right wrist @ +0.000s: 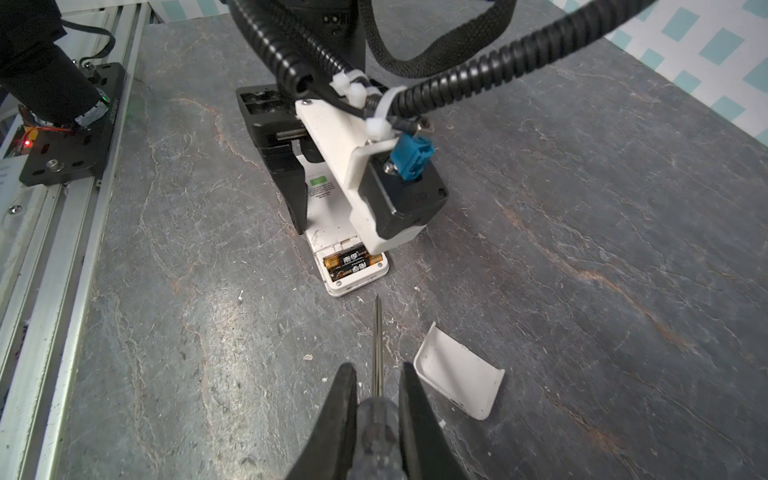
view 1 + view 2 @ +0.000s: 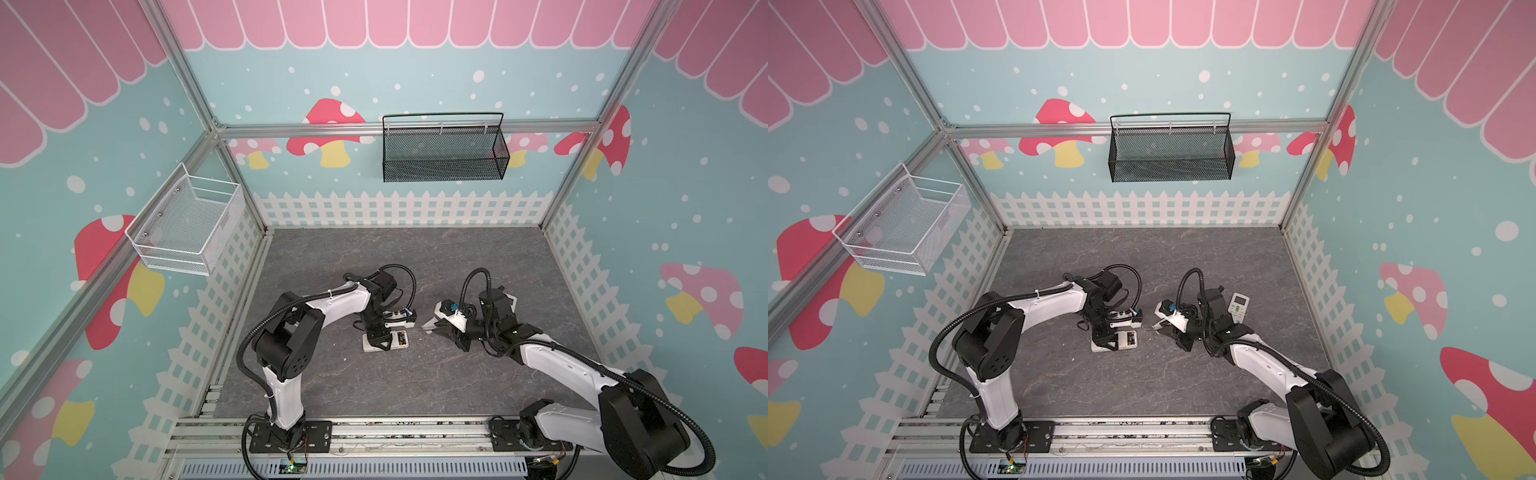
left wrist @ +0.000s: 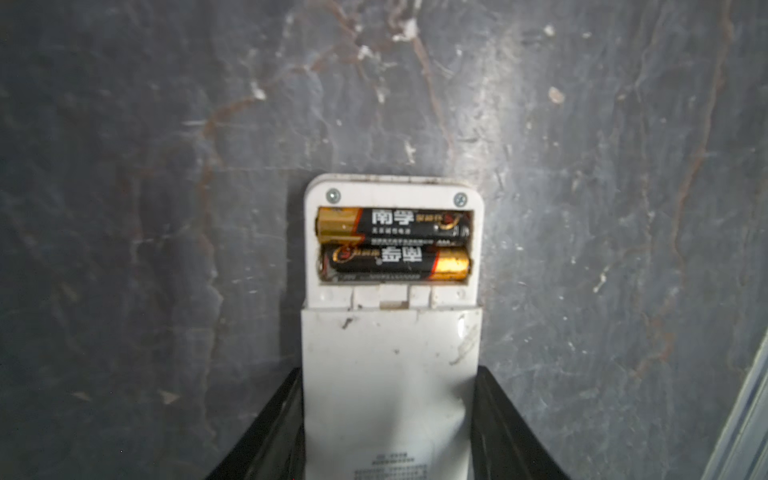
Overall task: Unload the batteries from the remote control
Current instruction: 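Hold the remote with the left gripper while the right brings the screwdriver over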
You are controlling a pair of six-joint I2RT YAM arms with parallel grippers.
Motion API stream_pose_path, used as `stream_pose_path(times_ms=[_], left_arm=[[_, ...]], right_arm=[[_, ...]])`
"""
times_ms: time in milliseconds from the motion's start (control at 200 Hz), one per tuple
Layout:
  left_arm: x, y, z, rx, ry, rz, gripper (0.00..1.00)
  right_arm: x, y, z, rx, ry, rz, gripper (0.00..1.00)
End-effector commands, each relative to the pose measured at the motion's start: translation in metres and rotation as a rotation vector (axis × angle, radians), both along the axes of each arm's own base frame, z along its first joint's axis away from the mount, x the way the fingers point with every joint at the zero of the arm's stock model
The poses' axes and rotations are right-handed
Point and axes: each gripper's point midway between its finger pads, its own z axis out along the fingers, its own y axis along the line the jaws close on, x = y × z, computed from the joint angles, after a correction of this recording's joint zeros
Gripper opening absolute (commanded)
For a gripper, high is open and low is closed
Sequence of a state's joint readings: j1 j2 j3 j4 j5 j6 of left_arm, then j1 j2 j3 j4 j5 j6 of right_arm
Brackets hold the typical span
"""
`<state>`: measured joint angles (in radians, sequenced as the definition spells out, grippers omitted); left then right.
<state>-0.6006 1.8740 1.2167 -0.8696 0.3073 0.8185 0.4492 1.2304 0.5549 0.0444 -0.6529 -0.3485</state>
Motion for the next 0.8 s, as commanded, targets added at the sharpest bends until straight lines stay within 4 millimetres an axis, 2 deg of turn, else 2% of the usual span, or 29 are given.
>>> stream_pose_path(times_ms=[0,210,385,795], left_arm=[[-0.007,-0.009,0.005,-0.048,-0.024,-0.059,0.52],[-0.007,-0.012,-0.006,-0.060,-0.025,-0.051,0.52],[-0.011,-0.003,-0.018,-0.030,-0.038,-0.106,0.53],[-0.009,-0.004,-0.018,-0.031,-0.044,-0.101,0.53]], right_arm=[[-0.010,0.012,0.002,0.001,-0.028,0.098,0.00],[-0.008,0.024,-0.006,-0.013,-0.011,0.142,0.00],[-0.007,0.037,-0.013,-0.032,0.023,0.199,0.00],[-0.011,0.048,-0.028,-0.090,0.055,0.290,0.00]])
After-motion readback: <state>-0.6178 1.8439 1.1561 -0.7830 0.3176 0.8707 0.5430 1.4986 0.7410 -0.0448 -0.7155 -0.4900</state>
